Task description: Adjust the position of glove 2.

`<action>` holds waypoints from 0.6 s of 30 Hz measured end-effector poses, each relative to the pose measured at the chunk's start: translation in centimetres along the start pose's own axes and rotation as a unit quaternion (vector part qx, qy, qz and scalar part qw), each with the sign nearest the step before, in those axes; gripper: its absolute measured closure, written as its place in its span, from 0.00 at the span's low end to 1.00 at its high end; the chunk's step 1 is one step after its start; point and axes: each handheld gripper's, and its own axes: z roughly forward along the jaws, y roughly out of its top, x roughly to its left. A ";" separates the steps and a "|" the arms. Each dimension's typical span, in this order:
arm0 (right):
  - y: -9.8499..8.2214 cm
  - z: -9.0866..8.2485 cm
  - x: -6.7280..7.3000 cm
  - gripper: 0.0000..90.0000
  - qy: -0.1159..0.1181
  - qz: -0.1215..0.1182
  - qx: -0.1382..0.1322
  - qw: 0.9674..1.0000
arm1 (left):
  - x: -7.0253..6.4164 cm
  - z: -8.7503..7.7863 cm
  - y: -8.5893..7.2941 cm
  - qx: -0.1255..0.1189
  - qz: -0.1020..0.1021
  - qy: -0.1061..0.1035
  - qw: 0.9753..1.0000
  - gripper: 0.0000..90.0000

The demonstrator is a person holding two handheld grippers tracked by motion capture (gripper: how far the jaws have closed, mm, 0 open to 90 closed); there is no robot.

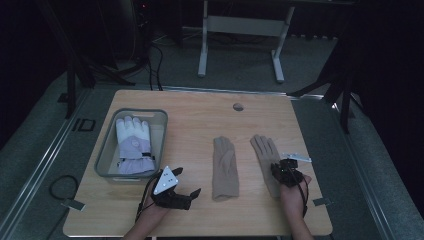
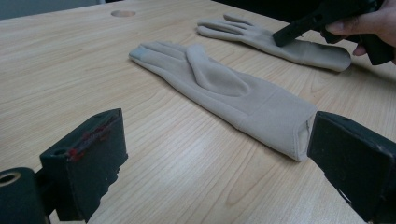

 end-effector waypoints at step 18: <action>3.0 -1.2 -4.1 0.62 0.128 -0.143 -0.034 0.981 | 0.1 0.0 0.0 -0.004 -0.002 -0.005 1.000 0.05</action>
